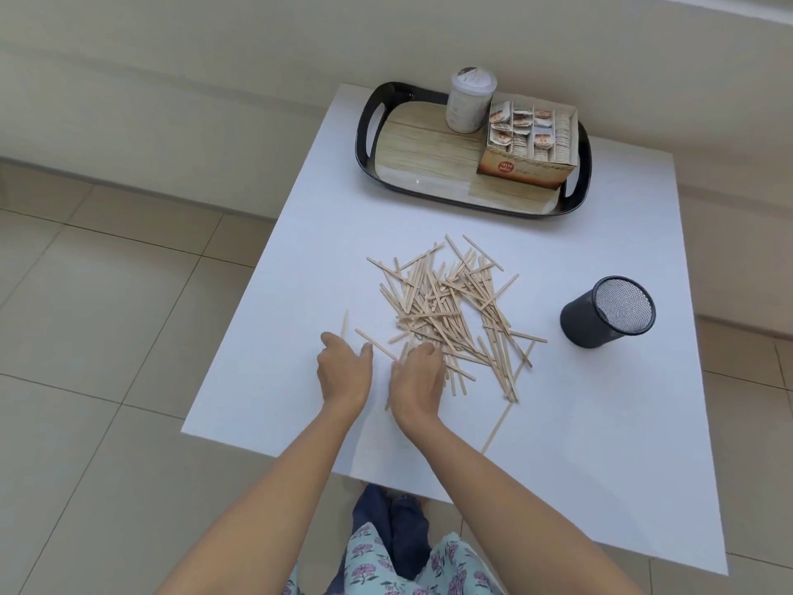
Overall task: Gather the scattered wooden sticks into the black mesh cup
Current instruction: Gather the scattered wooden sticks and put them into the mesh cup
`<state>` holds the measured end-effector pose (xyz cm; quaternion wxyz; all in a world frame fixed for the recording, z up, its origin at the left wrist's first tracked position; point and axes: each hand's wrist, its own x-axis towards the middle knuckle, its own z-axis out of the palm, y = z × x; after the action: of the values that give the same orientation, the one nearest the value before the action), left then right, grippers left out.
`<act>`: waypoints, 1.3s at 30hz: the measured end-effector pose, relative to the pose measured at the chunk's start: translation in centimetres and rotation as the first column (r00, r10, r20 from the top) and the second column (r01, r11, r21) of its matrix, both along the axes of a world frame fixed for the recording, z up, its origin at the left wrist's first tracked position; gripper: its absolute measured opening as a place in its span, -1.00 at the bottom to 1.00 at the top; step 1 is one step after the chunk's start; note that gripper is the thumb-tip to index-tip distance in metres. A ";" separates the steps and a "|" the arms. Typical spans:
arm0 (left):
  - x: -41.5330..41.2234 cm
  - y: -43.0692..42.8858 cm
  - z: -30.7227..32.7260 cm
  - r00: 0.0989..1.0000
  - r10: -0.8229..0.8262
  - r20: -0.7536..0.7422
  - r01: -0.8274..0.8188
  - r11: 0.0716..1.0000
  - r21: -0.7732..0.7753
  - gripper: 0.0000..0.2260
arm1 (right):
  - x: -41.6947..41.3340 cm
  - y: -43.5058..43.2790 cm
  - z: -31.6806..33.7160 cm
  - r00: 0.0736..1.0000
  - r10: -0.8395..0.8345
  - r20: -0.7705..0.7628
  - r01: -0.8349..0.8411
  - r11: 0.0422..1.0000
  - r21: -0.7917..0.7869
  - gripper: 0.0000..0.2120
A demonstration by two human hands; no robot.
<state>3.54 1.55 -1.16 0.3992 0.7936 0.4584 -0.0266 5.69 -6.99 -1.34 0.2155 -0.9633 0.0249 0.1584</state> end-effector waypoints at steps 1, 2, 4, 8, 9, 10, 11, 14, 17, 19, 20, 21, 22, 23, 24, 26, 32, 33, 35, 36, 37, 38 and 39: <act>0.3 -0.2 -0.1 1.000 0.000 0.010 0.000 1.000 0.023 -0.70 | 0.1 -0.1 -0.1 1.000 0.009 -0.002 -0.009 1.000 -0.015 -0.66; 0.6 -0.3 -0.3 1.000 -0.001 0.013 0.001 0.999 0.041 -0.69 | 0.2 -0.3 -0.1 1.000 0.019 -0.008 -0.020 0.999 -0.029 -0.71; 1.5 -0.8 -0.4 1.000 -0.017 -0.010 0.017 0.998 0.068 -0.66 | 0.3 -0.5 0.0 0.999 0.041 -0.012 -0.041 0.998 -0.055 -0.79; 2.8 -1.6 -0.6 0.999 -0.030 -0.046 0.034 0.995 0.093 -0.63 | 0.6 -0.8 -0.1 0.992 0.125 -0.024 -0.127 0.985 -0.118 -0.80; 3.1 -1.8 -0.6 0.999 -0.028 -0.025 0.030 0.996 0.083 -0.68 | 0.6 -1.0 -0.2 0.990 0.138 -0.033 -0.141 0.982 -0.127 -0.79; 3.3 -2.0 -0.5 1.000 -0.025 -0.001 0.025 0.998 0.065 -0.72 | 0.5 -1.2 -0.3 0.989 0.142 -0.042 -0.147 0.981 -0.129 -0.78; 3.4 -2.3 -0.5 1.000 -0.018 0.018 0.018 0.999 0.046 -0.74 | 0.5 -1.4 -0.4 0.988 0.142 -0.054 -0.148 0.981 -0.127 -0.77; 3.3 -3.1 -0.4 0.998 0.042 0.041 -0.040 0.998 -0.056 -0.73 | 0.3 -2.2 -0.4 0.985 0.152 -0.078 -0.161 0.980 -0.119 -0.76; 2.4 -3.5 -0.6 0.994 0.091 0.058 -0.079 0.980 -0.184 -0.72 | 0.3 -2.9 0.0 0.989 0.123 -0.087 -0.129 0.990 -0.066 -0.74; 1.7 -3.7 -0.6 0.995 0.075 0.063 -0.059 0.972 -0.229 -0.71 | 0.1 -3.6 0.4 0.989 0.106 -0.102 -0.106 0.994 0.003 -0.73; 1.3 -3.8 -0.6 0.996 0.063 0.063 -0.046 0.968 -0.246 -0.71 | 0.0 -4.0 0.6 0.988 0.105 -0.115 -0.100 0.994 0.053 -0.74; 0.9 -3.8 -0.6 0.997 0.048 0.063 -0.030 0.965 -0.260 -0.71 | 0.0 -4.5 0.8 0.986 0.100 -0.133 -0.085 0.990 0.111 -0.76; 0.5 -3.8 -0.7 0.998 0.031 0.061 -0.013 0.962 -0.273 -0.72 | -0.1 -5.0 1.0 0.983 0.102 -0.153 -0.078 0.985 0.153 -0.77; 0.2 -3.8 -0.8 0.998 0.012 0.058 0.004 0.959 -0.283 -0.72 | 0.0 -5.6 1.2 0.979 0.118 -0.167 -0.088 0.980 0.176 -0.77; -0.1 -3.7 -0.8 0.999 -0.003 0.054 0.018 0.957 -0.288 -0.73 | 0.0 -6.2 1.4 0.973 0.147 -0.181 -0.114 0.977 0.182 -0.76; -0.5 -3.4 -0.9 0.999 -0.025 0.045 0.037 0.957 -0.289 -0.73 | 0.2 -7.4 1.6 0.962 0.168 -0.213 -0.124 0.971 0.204 -0.78; -1.1 -3.6 -0.9 0.996 -0.078 0.033 0.084 0.952 -0.295 -0.72 | 0.2 -11.3 1.7 0.957 -0.205 -0.205 0.254 0.933 0.253 -0.88; -1.2 -3.7 -0.9 0.997 -0.077 0.031 0.082 0.953 -0.290 -0.73 | 0.1 -12.0 1.5 0.943 -0.283 -0.177 0.319 0.920 0.227 -0.90; -1.3 -4.1 -0.7 0.997 -0.075 0.032 0.081 0.963 -0.256 -0.75 | -0.4 -13.3 1.2 0.917 -0.383 -0.109 0.396 0.908 0.139 -0.85; -1.4 -4.5 -0.6 0.997 -0.073 0.036 0.080 0.969 -0.236 -0.77 | -0.7 -13.9 1.0 0.909 -0.408 -0.080 0.415 0.904 0.101 -0.83; -1.4 -4.9 -0.5 0.997 -0.068 0.041 0.075 0.972 -0.223 -0.80 | -1.0 -14.3 0.8 0.905 -0.422 -0.061 0.425 0.902 0.077 -0.81; -1.5 -5.3 -0.4 0.997 -0.064 0.045 0.073 0.973 -0.220 -0.82 | -1.3 -14.6 0.5 0.904 -0.425 -0.052 0.428 0.902 0.058 -0.79; -1.5 -5.8 -0.3 0.997 -0.063 0.049 0.072 0.972 -0.224 -0.82 | -1.5 -14.7 0.3 0.905 -0.422 -0.045 0.424 0.905 0.040 -0.77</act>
<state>2.06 -4.28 -1.44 0.4949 0.7588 0.4167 -0.0755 4.14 -21.72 -1.05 0.2679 -0.9264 0.2331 0.1255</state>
